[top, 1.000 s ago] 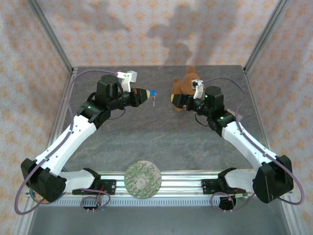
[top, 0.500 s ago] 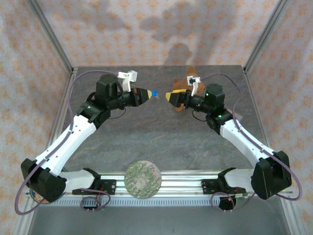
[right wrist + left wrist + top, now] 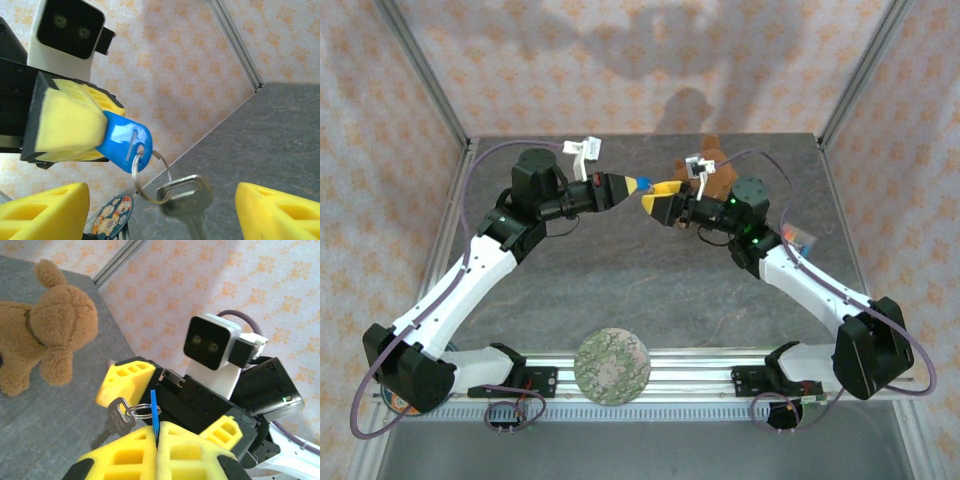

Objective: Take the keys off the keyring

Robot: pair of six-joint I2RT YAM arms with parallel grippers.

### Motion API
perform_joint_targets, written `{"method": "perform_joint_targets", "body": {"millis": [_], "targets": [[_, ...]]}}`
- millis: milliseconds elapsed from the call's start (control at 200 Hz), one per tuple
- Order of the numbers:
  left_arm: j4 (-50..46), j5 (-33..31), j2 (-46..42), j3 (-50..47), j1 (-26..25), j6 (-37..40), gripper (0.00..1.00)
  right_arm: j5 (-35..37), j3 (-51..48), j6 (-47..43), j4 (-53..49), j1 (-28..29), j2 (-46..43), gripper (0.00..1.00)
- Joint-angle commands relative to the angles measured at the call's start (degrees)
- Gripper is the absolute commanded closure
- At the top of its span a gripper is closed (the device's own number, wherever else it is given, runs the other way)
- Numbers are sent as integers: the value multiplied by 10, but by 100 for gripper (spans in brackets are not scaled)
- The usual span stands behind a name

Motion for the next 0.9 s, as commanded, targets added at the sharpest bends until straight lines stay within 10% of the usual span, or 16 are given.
{"method": "perform_joint_targets", "body": {"millis": [0,475,896], "targets": [[50,25,-5,-10,2,-25,100,1,2,5,49,6,2,24],[53,15,-12,-17,1,-20,100,-65,23,58,94,9,15,37],[99,2,-22,-31,2,-52,100,-52,11,97,153,14,18,29]]}}
